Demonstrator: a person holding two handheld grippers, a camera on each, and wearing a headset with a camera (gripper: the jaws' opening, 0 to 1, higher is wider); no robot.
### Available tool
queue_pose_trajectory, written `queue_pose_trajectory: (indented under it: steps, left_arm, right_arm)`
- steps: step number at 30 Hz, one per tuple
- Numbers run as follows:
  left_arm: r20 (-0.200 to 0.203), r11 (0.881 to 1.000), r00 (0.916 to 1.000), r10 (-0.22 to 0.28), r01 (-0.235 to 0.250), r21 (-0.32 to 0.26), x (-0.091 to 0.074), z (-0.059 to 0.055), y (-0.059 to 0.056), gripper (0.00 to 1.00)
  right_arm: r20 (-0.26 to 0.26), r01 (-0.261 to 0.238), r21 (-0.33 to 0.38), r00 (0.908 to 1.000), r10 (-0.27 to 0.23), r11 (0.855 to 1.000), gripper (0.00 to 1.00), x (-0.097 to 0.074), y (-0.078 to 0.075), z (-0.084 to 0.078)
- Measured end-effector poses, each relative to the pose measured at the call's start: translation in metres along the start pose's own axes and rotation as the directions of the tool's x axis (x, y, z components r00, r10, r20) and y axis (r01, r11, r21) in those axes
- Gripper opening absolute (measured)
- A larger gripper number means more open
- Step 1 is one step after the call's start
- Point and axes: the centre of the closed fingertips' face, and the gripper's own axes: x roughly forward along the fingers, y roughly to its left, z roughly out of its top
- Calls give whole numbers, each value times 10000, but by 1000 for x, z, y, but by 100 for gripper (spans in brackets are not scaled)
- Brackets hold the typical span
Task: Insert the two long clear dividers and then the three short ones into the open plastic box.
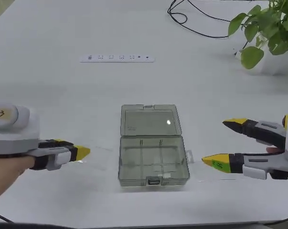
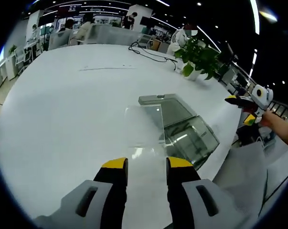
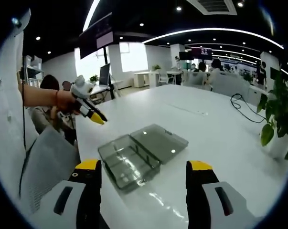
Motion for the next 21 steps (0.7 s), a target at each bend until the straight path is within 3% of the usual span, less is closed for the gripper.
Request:
queue_pose_trajectory:
  steps: [7, 12, 15, 18, 21]
  left_arm:
    - [720, 9962, 9941, -816, 835, -239, 3, 20, -35, 30]
    - [1072, 9903, 9854, -1321, 1358, -278, 7, 31, -60, 30]
    - [1200, 9858, 9795, -1616, 1659, -266, 10, 34, -73, 30]
    - [1230, 9815, 9744, -1880, 1912, -141, 14, 35, -89, 30]
    - [1315, 9755, 9674, -2165, 2198, -113, 17, 36, -104, 30]
  right_arm:
    - [581, -17, 532, 9983, -14, 9986, 63, 9, 12, 30]
    - [628, -44, 966, 9980, -17, 9953, 57, 19, 21, 41]
    - [1056, -147, 1698, 9944, -34, 9854, 56, 24, 27, 53]
    - [948, -10, 1485, 9954, -133, 9889, 53, 28, 27, 54]
    - [941, -73, 1940, 9955, -112, 9810, 49, 35, 36, 56]
